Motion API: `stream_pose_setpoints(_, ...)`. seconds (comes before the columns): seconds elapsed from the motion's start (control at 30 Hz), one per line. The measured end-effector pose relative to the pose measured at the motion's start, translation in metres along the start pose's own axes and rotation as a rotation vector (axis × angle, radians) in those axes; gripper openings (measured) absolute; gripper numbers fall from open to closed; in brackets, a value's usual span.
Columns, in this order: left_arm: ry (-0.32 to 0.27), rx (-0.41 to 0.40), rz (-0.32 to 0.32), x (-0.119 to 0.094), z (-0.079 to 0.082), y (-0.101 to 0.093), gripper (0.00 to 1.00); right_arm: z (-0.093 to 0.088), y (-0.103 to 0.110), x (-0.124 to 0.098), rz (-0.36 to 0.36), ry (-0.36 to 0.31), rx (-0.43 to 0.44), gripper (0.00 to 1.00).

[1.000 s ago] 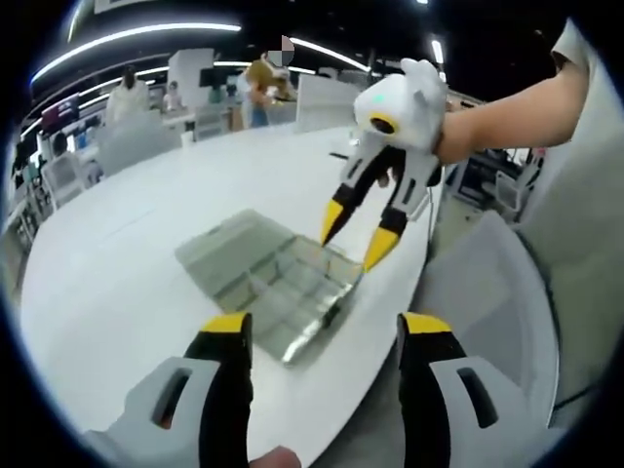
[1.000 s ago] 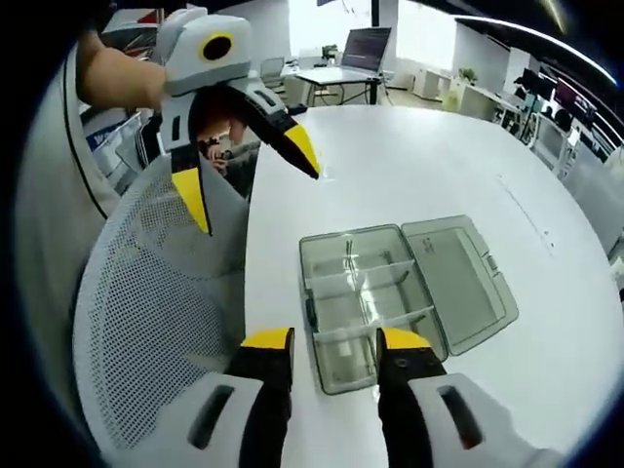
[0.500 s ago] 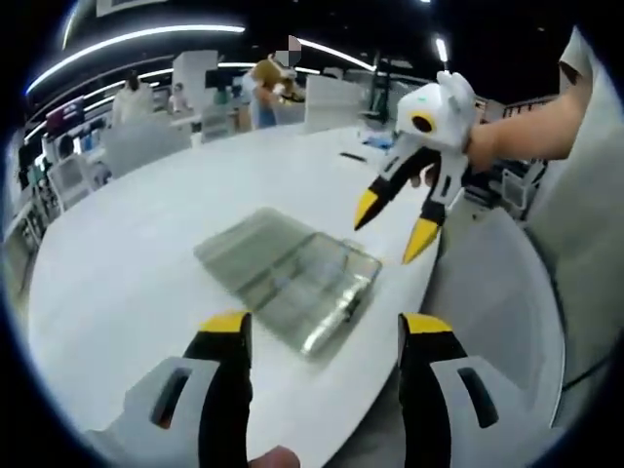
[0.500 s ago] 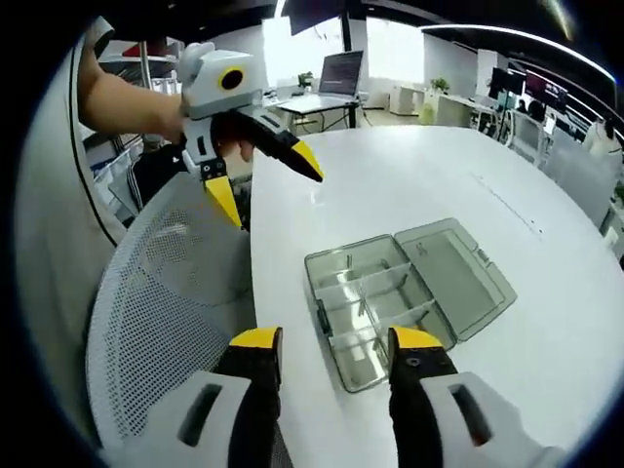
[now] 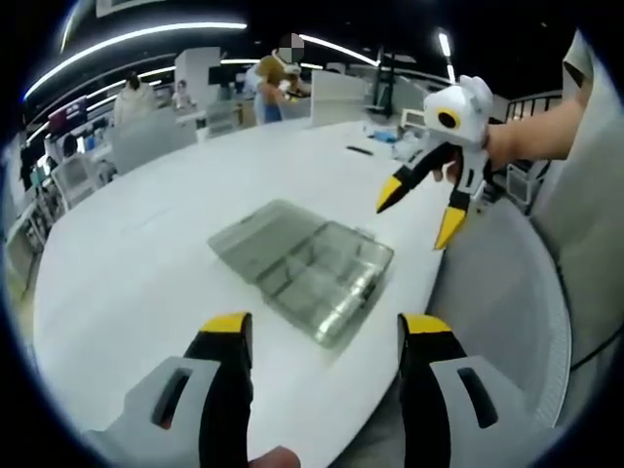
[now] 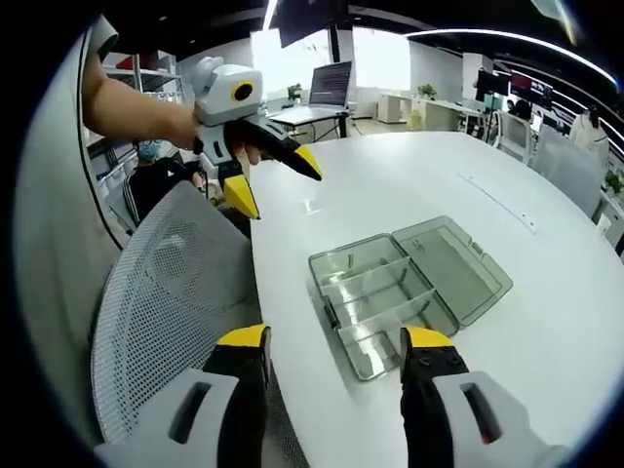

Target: Insert the divider into the dual guide fixture by aligning both edges with the guide slots and pushing it downward to the bottom, including one-sided entry, uneven engagement, binding, and posture correction.

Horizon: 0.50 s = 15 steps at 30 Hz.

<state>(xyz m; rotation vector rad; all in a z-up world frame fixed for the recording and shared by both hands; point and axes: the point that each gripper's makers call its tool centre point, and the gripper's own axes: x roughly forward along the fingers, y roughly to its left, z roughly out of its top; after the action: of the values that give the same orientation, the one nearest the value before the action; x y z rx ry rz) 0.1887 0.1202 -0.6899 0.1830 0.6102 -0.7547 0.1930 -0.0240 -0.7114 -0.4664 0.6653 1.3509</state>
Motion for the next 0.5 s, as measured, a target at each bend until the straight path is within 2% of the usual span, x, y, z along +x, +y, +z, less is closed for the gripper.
stream_pose_setpoints(0.5,0.051,0.020,0.035,-0.008,-0.017,0.024,0.58,-0.014,0.005,-0.011,-0.022,-0.010,0.036,0.56)
